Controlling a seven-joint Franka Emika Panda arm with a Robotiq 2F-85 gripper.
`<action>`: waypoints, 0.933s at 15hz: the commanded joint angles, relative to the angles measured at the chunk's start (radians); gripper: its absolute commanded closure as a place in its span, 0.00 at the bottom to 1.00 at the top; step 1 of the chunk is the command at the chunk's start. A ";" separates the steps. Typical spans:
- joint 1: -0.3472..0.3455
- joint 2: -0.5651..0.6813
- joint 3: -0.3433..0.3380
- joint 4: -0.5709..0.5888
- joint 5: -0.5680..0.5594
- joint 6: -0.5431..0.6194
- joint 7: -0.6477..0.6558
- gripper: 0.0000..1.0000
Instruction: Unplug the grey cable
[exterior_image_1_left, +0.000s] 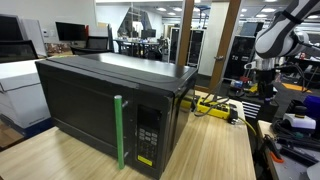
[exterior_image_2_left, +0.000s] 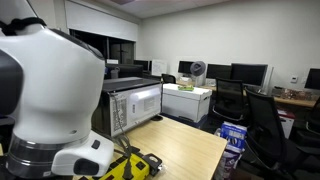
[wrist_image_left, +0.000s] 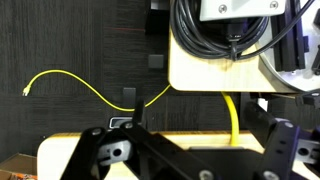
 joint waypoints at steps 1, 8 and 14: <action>-0.002 -0.040 -0.018 -0.108 0.010 0.177 -0.098 0.00; 0.011 -0.007 -0.014 -0.058 0.000 0.112 -0.039 0.00; 0.011 -0.007 -0.014 -0.058 0.000 0.112 -0.039 0.00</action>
